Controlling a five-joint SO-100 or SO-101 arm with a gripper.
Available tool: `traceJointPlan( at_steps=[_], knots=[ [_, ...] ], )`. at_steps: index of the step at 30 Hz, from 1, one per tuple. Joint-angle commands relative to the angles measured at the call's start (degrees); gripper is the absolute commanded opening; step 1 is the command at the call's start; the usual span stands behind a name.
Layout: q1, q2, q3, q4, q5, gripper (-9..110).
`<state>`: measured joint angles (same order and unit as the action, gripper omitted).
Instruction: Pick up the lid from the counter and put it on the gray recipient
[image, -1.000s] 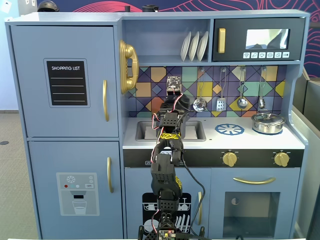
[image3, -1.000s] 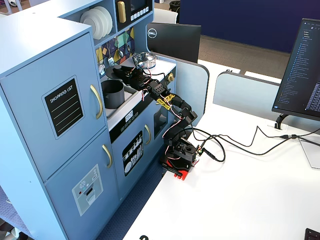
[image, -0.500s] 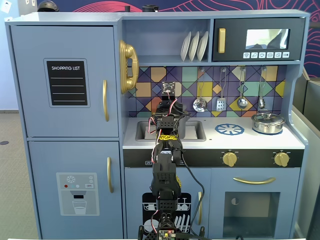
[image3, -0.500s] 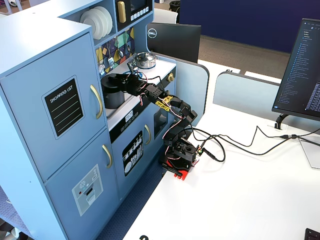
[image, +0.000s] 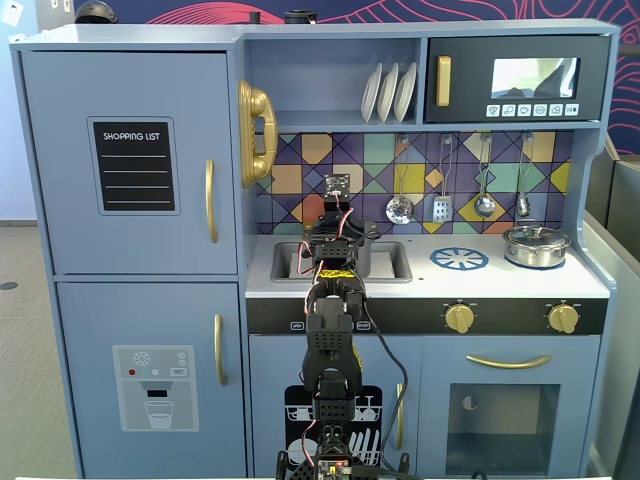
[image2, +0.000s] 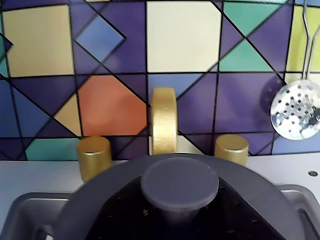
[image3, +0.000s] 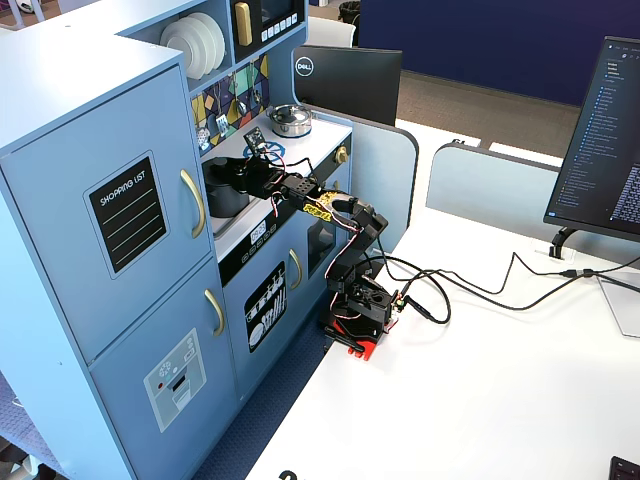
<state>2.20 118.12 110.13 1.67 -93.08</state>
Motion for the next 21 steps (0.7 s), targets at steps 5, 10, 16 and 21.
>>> traceJointPlan(
  at_steps=[5,10,16,21],
  knots=[
    [1.14,0.97,-0.88,-1.93,-1.23,0],
    [1.32,1.93,0.00,-0.97,-1.67,0],
    [1.23,3.96,1.93,0.35,-2.64,0],
    [3.78,4.83,2.29,0.62,-0.79,31]
  ],
)
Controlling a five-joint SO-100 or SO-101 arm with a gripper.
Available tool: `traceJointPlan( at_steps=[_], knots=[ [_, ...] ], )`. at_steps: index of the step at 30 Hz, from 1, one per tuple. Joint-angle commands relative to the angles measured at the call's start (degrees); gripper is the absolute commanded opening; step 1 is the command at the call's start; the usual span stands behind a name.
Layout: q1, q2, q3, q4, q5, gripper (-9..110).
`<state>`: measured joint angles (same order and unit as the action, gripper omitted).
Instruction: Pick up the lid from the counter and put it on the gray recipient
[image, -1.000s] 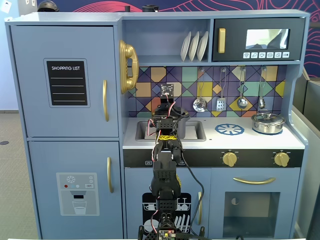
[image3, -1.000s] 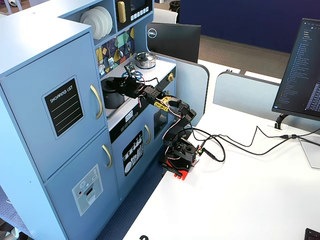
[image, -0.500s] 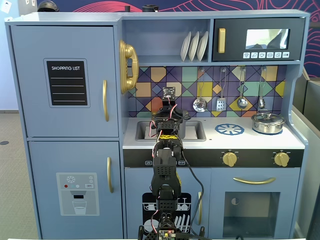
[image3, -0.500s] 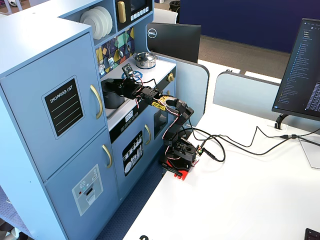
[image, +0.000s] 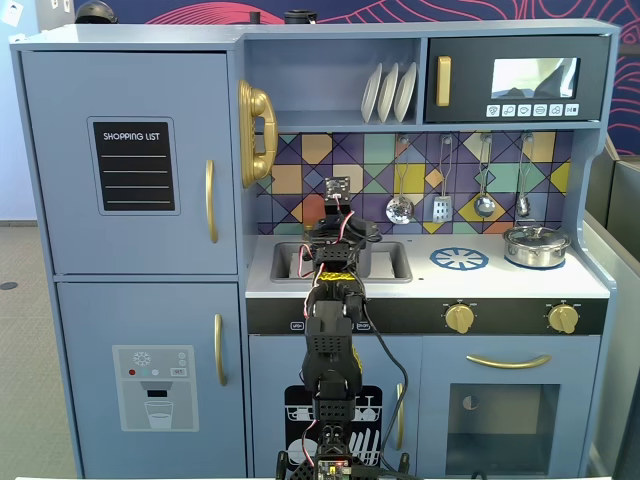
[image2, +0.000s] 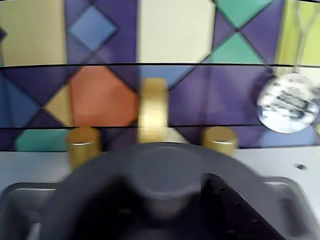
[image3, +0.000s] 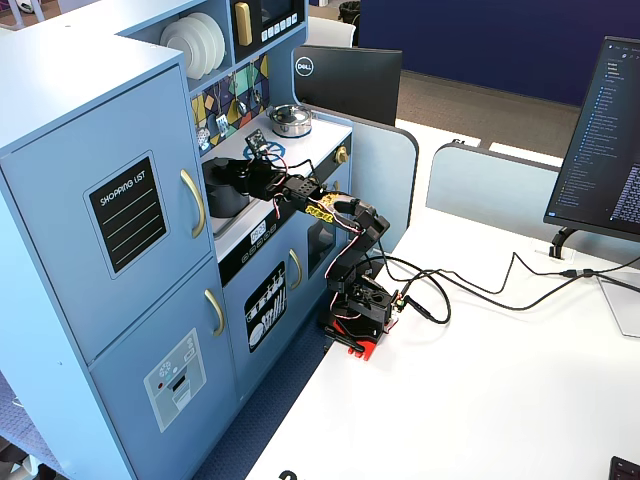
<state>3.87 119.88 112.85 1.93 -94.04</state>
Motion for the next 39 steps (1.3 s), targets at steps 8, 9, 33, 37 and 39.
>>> traceJointPlan(
  at_steps=[8,9,33,37,39],
  knots=[
    [2.02,6.42,-0.70,0.18,0.53,32],
    [1.05,7.73,-0.79,1.14,0.79,32],
    [-3.43,56.78,17.31,67.59,5.27,0],
    [-4.57,58.71,28.74,67.41,11.51,0],
    [-5.19,58.62,35.68,65.21,14.33,0]
  ],
)
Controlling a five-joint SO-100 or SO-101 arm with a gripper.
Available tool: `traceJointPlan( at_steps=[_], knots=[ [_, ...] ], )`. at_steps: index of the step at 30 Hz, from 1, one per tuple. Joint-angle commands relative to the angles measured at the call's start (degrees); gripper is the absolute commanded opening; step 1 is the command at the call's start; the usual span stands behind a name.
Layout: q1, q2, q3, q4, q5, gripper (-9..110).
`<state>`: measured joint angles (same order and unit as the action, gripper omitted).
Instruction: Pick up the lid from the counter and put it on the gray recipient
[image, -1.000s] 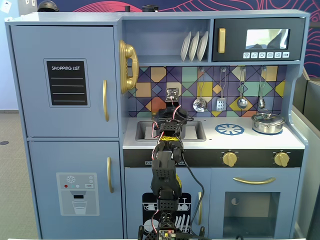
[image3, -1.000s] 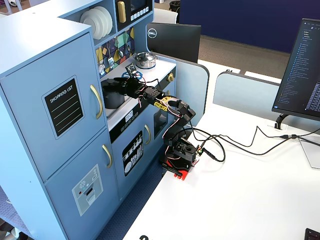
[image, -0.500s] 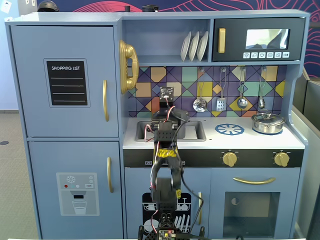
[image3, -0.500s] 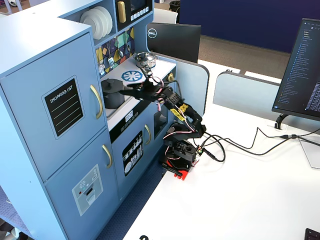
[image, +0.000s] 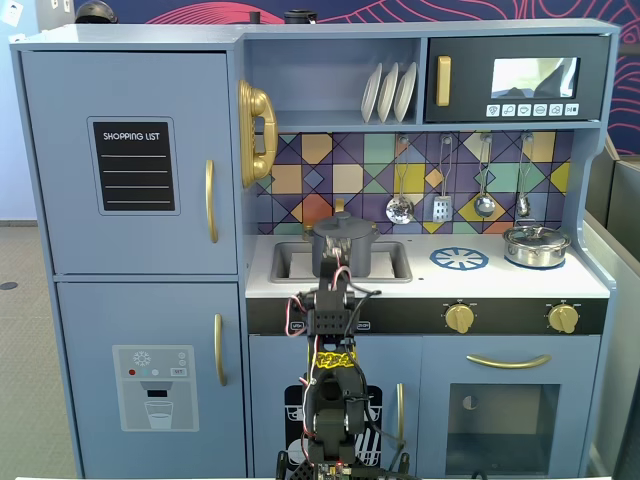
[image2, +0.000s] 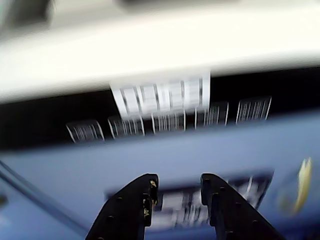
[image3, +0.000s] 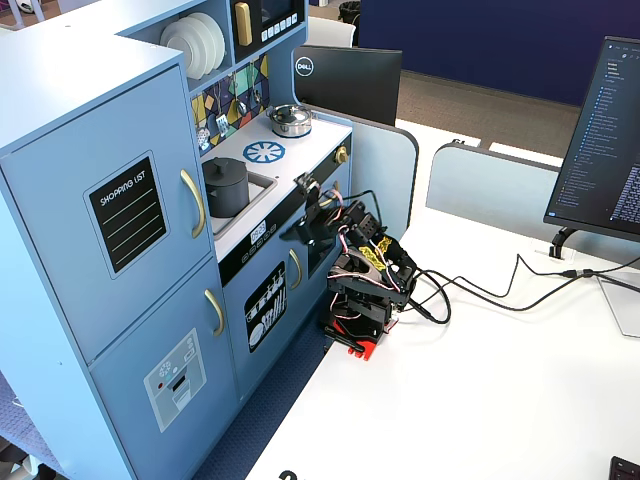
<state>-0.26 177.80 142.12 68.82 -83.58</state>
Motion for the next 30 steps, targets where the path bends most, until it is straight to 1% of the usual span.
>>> traceJointPlan(
  at_steps=[1,5,8,10,13,14,15,17,19,20,21,23,24,30],
  knots=[
    [-1.49,0.70,10.11,-3.69,4.75,0],
    [-3.43,-0.88,21.88,-14.41,7.38,0],
    [-4.83,-1.76,25.93,-14.85,9.14,0],
    [-5.80,-1.93,27.77,-11.60,9.76,0],
    [-6.42,0.09,29.88,-3.78,6.68,0],
    [-6.94,-0.44,29.88,-2.29,7.47,0],
    [-7.03,-0.53,29.88,0.35,6.86,3],
    [-5.98,-0.18,29.88,6.68,0.26,7],
    [-4.48,0.70,29.88,12.74,-3.96,8],
    [-3.96,1.32,29.88,15.82,-5.80,8],
    [-3.60,2.02,29.88,17.67,-4.39,8],
    [-2.55,3.87,29.88,18.46,-2.11,9],
    [-1.93,4.31,29.88,18.81,-3.43,8],
    [-0.97,4.31,29.88,18.81,-2.99,9]
  ],
)
